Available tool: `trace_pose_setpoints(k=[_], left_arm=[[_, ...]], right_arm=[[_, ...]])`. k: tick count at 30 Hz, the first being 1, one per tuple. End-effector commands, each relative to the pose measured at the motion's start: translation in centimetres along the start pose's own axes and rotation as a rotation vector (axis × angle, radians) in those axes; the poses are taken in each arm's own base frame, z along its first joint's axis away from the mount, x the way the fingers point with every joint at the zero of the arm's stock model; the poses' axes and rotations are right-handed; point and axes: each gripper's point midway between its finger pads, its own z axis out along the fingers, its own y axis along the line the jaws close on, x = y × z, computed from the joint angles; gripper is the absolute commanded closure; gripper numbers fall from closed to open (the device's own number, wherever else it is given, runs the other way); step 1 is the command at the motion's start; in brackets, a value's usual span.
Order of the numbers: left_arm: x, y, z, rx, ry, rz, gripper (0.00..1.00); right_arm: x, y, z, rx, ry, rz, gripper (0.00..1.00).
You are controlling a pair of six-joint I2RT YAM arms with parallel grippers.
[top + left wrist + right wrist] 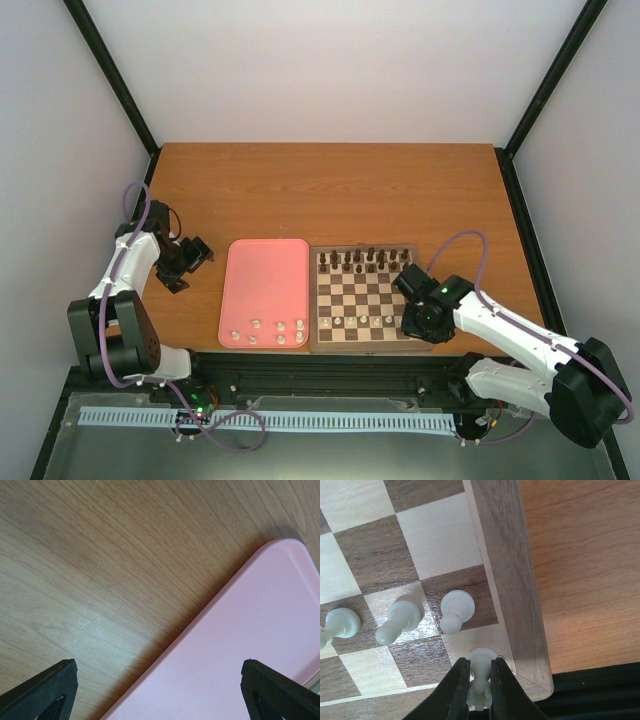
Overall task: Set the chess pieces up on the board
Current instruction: Place the chess piece on the chessboard.
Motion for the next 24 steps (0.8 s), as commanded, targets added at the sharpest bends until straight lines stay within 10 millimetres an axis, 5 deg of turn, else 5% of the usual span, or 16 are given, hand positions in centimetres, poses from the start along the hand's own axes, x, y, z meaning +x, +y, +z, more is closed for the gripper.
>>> trace_pose_setpoints(k=[1, 11, 18, 21, 24], left_arm=[[-0.4, -0.2, -0.3, 0.002, -0.008, -0.009, 0.0], [-0.4, -0.1, -0.3, 0.0, -0.011, -0.007, 0.0], [-0.4, -0.1, -0.5, 0.001, -0.017, -0.004, 0.0], [-0.4, -0.2, -0.6, 0.005, -0.021, -0.004, 0.0], [-0.5, -0.3, -0.6, 0.006, -0.021, -0.005, 0.0]], right_arm=[[0.1, -0.6, 0.5, 0.026, 0.007, 0.023, 0.9], [-0.5, 0.0, -0.7, 0.0, -0.019, 0.014, 0.67], [-3.1, 1.3, -6.8, -0.035, -0.123, -0.047, 0.57], [-5.3, 3.7, -9.9, -0.068, -0.174, -0.112, 0.54], [-7.3, 8.5, -11.9, -0.116, -0.214, -0.236, 0.53]])
